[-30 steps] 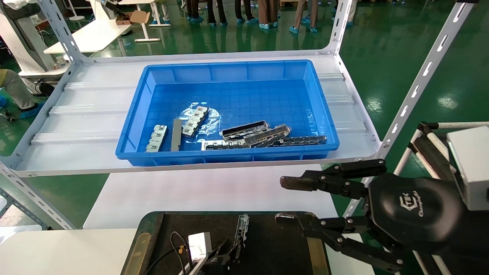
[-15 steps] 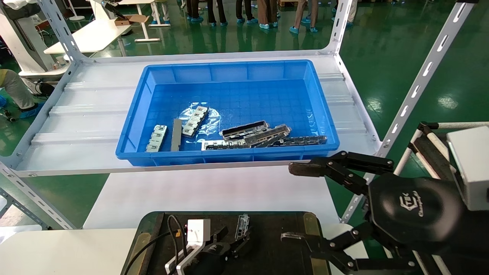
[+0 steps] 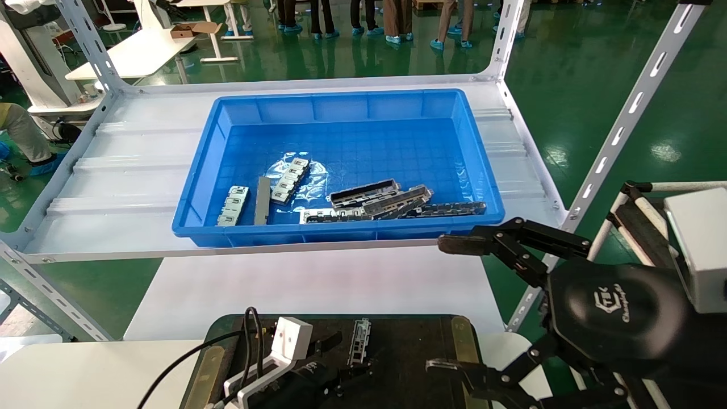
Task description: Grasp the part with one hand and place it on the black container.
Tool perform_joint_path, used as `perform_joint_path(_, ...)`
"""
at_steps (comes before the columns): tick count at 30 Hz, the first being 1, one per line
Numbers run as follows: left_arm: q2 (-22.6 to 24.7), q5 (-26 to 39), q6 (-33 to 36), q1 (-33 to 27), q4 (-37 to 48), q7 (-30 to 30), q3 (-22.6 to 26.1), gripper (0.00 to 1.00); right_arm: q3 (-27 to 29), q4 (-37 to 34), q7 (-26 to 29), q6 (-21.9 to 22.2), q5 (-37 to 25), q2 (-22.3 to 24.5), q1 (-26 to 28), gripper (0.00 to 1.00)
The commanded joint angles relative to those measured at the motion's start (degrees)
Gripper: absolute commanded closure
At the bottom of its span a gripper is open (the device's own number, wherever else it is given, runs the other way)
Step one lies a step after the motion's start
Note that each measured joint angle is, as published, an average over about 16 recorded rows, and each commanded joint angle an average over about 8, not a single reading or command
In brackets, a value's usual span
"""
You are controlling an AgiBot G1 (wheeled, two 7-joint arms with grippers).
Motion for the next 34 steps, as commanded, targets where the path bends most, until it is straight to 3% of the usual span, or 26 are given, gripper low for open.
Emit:
perform_joint_path(1,-1.01,0.33,2.85,0.07,-0.34,1.01,-1.08,0.00,0.00,0.00,0.00,0.00,0.00,0.00,0.00,0.00)
perform_joint_path(18,-8.68,-5.60,26.71,2.35,-0.16,13.97,-11.74,0.00,-0.01,0.00,0.00,0.00,0.01,0.00,0.00,0.00)
perform_joint_path(34,-17.65,-10.62,42.14,3.81,-0.48,16.63,-15.08,0.00,-0.02,0.00,-0.01,0.01,0.01,0.01,0.00,0.00)
